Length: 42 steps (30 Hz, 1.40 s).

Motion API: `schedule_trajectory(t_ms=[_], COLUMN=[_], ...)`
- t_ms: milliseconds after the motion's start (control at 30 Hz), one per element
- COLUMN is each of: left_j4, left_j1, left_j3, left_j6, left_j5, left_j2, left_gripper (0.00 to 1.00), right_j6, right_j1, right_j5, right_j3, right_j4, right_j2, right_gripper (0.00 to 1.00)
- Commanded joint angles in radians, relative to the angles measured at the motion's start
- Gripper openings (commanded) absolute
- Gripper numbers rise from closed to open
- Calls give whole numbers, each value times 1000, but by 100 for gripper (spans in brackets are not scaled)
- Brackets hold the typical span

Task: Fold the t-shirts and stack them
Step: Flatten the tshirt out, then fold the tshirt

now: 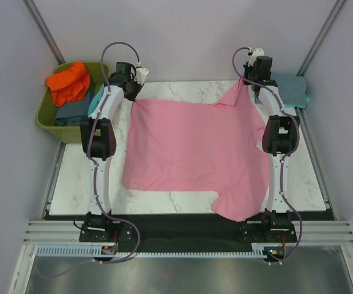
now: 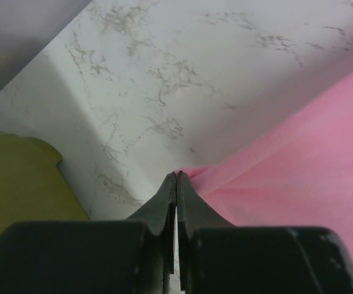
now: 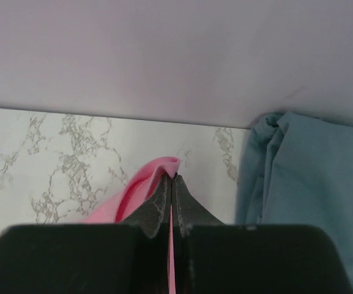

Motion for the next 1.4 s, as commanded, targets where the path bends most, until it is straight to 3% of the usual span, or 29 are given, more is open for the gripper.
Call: schedule_trajectory(t_ms=[0, 500, 733, 1067, 1367], left_j4=[104, 201, 163, 45, 26], left_j1=[24, 42, 42, 67, 74], left_j3=[61, 120, 100, -149, -225], left_j6=[-30, -26, -46, -12, -20], left_j5=[-72, -147, -107, 17, 92], left_j2=[38, 105, 44, -172, -263], left_gripper=[2, 2, 2, 2, 2], right_j6=[9, 14, 0, -21, -12], right_j1=[-3, 11, 11, 0, -3], right_j5=[60, 61, 39, -24, -54], right_j3=[62, 136, 96, -262, -514], right_j4=[99, 192, 159, 12, -10], right_j2=[18, 71, -11, -343, -534], right_gripper=[0, 0, 0, 0, 0])
